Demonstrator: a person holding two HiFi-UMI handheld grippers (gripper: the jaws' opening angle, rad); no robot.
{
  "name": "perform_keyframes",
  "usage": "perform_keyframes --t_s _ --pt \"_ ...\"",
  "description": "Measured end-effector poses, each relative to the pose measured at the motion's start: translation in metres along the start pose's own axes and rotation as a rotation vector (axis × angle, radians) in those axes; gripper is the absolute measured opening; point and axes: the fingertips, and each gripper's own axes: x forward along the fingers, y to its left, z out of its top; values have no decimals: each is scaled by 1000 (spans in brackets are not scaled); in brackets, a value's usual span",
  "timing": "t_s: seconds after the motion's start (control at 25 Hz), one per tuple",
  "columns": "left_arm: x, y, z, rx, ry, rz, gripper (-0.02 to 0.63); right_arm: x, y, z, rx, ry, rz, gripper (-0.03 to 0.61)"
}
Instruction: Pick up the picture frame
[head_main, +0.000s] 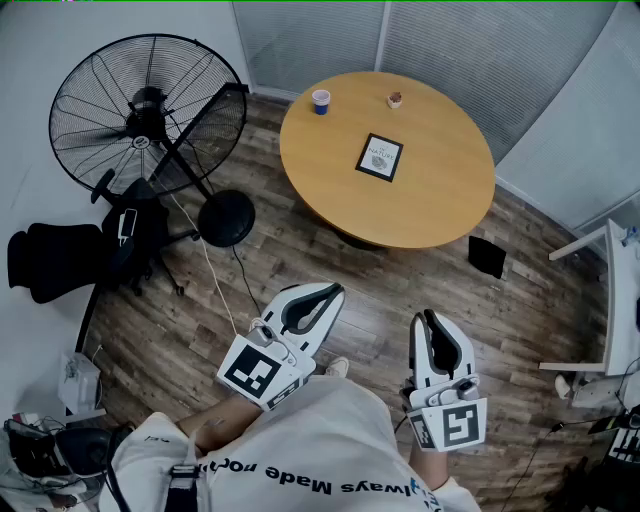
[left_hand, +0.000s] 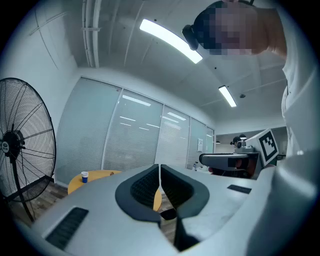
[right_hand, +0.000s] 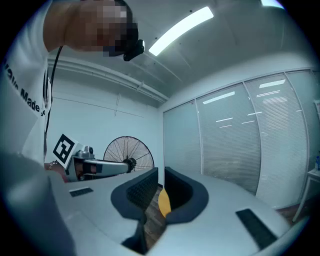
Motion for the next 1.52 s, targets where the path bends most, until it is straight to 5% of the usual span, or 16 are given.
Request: perform_keyframes --t_s 0.72,1.52 --pt "38 -54 -23 -9 28 27 34 -47 -60 -18 28 -6 -17 61" --pt "74 24 -4 -17 7 47 34 44 -71 -10 21 -4 22 62"
